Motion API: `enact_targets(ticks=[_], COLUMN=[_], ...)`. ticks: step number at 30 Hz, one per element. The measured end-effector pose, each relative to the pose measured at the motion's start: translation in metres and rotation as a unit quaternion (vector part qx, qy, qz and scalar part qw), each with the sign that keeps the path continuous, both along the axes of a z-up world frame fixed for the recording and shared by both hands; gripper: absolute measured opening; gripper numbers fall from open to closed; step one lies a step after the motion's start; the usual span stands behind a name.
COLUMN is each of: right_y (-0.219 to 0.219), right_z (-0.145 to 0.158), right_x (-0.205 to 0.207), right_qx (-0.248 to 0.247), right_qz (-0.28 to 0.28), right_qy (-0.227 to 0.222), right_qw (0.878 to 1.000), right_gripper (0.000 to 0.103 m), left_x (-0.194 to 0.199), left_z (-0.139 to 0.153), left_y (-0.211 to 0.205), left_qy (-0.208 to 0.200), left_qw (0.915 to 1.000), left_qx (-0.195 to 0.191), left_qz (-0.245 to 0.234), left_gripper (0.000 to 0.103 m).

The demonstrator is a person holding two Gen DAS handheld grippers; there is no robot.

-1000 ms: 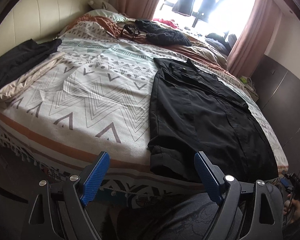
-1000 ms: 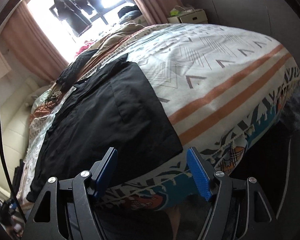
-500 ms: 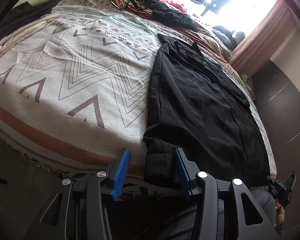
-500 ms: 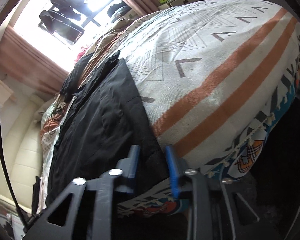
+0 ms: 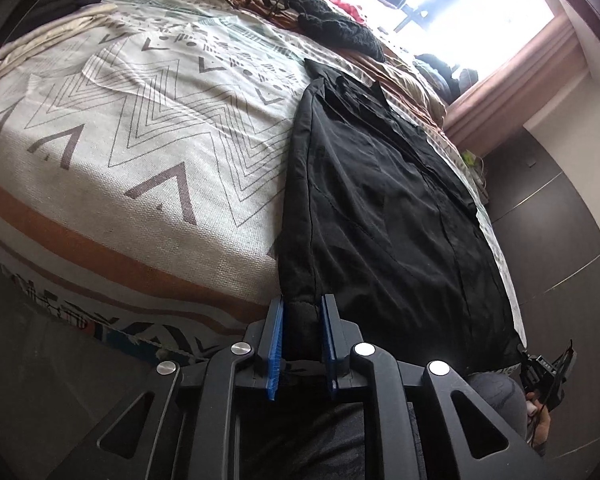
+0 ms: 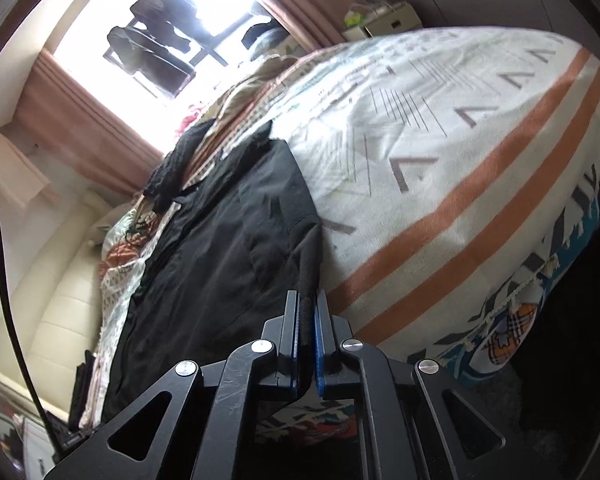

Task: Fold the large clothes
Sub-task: 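Close both tools on the hem end of the folded black jacket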

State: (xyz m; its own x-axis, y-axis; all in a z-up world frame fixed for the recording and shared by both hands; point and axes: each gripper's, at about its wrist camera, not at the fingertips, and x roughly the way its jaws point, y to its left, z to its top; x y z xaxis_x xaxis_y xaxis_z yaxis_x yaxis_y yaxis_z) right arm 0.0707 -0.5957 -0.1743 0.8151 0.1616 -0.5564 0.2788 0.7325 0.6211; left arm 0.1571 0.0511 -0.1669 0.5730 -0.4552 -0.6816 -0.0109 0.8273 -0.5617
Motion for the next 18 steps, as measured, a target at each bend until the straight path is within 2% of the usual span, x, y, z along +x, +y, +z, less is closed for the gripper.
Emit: enact_targets(ticks=[1,2,3,4,5,6,10,14,16,17,18], right_y=[-0.001,-0.001,-0.002,-0.002,-0.002,-0.001,-0.002,-0.010,-0.012,-0.012,-0.011], right_z=[-0.001,-0.002,-0.003,-0.004,-0.004,-0.004,-0.011,-0.026,-0.028,-0.028,-0.027], right_x=[0.001,0.001,0.001,0.000,0.002,0.004,0.015,0.018,0.017,0.016,0.016], right_qx=[0.003,0.007,0.010,0.010,0.009,0.010,0.025,0.071,0.094,0.107,0.115], right_qz=[0.001,0.002,0.002,0.003,0.006,0.011,0.017,0.007,0.009,0.014,0.021], right_qy=[0.000,-0.002,-0.004,-0.006,-0.008,-0.008,-0.006,-0.011,-0.025,-0.033,-0.041], right_qw=[1.000,1.000,1.000,1.000,1.000,1.000,1.000,0.997,0.995,0.994,0.992], right_gripper=[0.011,0.021,0.039,0.046,0.048,0.048,0.048,0.048,0.048,0.043,0.036], left_x=[0.001,0.001,0.002,0.001,0.002,0.002,0.010,0.011,0.010,0.010,0.009], left_z=[0.000,-0.001,-0.001,-0.001,-0.002,-0.002,-0.005,-0.011,-0.011,-0.011,-0.009], left_y=[0.000,0.001,0.002,0.003,0.005,0.006,0.005,0.004,0.007,0.008,0.008], left_qy=[0.001,0.000,-0.002,-0.004,-0.007,-0.011,-0.003,0.006,0.011,0.015,0.015], left_qw=[1.0000,0.9999,0.9998,0.9996,0.9993,0.9989,0.9976,0.9961,0.9953,0.9946,0.9942], left_qx=[-0.005,-0.012,-0.020,-0.028,-0.036,-0.045,-0.069,-0.088,-0.097,-0.103,-0.107], left_qz=[0.000,-0.001,0.000,0.003,0.007,0.012,0.008,0.003,0.001,-0.004,-0.007], left_gripper=[0.026,0.036,0.054,0.064,0.076,0.078,0.078,0.076,0.056,0.035,0.031])
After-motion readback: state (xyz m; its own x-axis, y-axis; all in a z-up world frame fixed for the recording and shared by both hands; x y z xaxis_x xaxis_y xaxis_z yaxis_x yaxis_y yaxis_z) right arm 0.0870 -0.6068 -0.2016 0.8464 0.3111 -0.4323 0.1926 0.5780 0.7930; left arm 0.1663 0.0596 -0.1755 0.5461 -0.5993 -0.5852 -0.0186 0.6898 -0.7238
